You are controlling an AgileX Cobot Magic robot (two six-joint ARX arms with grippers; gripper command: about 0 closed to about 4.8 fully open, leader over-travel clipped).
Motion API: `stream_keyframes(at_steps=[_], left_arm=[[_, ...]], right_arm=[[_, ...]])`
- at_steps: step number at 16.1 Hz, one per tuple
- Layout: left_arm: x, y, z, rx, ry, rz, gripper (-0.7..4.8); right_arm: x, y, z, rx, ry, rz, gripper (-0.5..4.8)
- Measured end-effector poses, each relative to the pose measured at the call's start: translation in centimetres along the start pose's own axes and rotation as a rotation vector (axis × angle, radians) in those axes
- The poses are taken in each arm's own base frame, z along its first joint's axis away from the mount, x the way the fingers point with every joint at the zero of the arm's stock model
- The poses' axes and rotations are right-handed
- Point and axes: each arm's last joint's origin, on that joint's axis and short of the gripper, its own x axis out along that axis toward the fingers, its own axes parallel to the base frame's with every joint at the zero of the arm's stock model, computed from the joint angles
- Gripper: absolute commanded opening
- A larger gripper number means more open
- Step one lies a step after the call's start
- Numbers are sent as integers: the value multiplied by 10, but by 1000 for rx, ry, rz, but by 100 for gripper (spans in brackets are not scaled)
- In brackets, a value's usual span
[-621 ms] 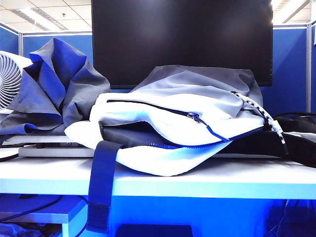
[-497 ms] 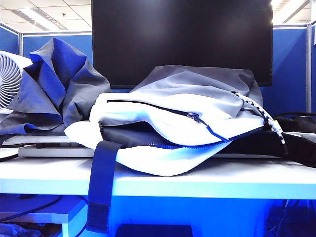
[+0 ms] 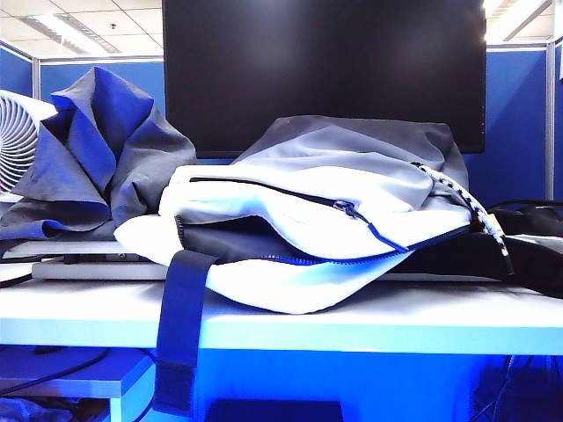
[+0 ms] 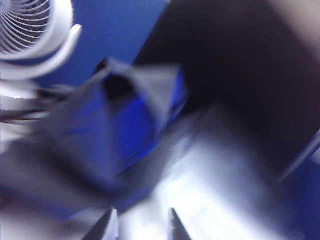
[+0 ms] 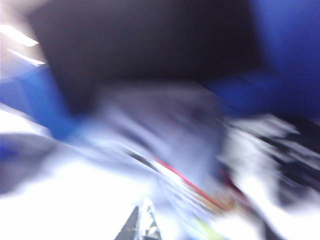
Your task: Put the gray clothes into the backpack.
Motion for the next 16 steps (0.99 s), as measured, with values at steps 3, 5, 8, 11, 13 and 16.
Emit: stream_keyframes(at_steps=[3, 5, 8, 11, 13, 16], left_arm=[[-3, -17, 21, -231, -177, -198, 122], [-8, -34, 43, -297, -238, -307, 65], [-19, -68, 82, -99, -293, -403, -6], [-20, -85, 105, 224, -202, -246, -6], [-12, -86, 109, 387, -108, -160, -6], [1, -82, 110, 469, -71, -86, -6]], right_arm=[[-1, 14, 15, 135, -142, 179, -6], [-1, 25, 24, 203, -144, 241, -6], [7, 44, 71, 218, -236, 231, -6], [37, 63, 117, 46, -187, 292, -6], [72, 75, 125, -30, -7, 435, -6], [128, 91, 114, -5, 251, 605, 1]])
